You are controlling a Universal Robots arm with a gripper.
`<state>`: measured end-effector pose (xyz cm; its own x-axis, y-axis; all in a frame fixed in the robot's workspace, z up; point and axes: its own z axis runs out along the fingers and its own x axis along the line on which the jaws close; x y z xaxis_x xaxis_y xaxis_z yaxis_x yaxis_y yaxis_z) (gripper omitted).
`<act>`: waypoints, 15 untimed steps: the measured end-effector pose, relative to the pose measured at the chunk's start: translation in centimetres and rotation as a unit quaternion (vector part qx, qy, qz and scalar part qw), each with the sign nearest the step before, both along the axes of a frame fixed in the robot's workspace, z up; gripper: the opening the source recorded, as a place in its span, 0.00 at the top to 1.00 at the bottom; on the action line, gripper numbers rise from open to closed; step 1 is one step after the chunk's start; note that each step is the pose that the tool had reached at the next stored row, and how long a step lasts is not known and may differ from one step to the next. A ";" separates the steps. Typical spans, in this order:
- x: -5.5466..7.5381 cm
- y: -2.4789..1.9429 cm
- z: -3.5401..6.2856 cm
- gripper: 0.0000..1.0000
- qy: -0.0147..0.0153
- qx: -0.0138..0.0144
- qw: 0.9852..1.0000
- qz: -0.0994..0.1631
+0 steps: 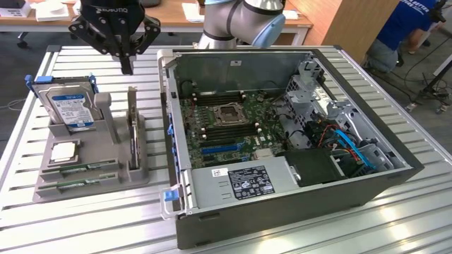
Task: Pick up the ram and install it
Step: 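Reach for the ram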
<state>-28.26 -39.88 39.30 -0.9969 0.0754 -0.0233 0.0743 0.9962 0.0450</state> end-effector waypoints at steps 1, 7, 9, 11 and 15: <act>-0.2 0.00 0.00 0.91 0.000 0.000 1.000 0.000; -1.1 0.00 0.00 0.91 0.000 0.000 1.000 0.000; -1.4 0.00 0.00 0.91 0.000 0.000 1.000 0.000; -1.7 0.00 0.00 0.91 0.000 0.000 1.000 0.000; -2.4 0.00 0.00 0.91 0.000 0.000 1.000 0.000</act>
<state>-30.63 -39.88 39.30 -0.9969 0.0753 -0.0233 0.0742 0.9962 0.0451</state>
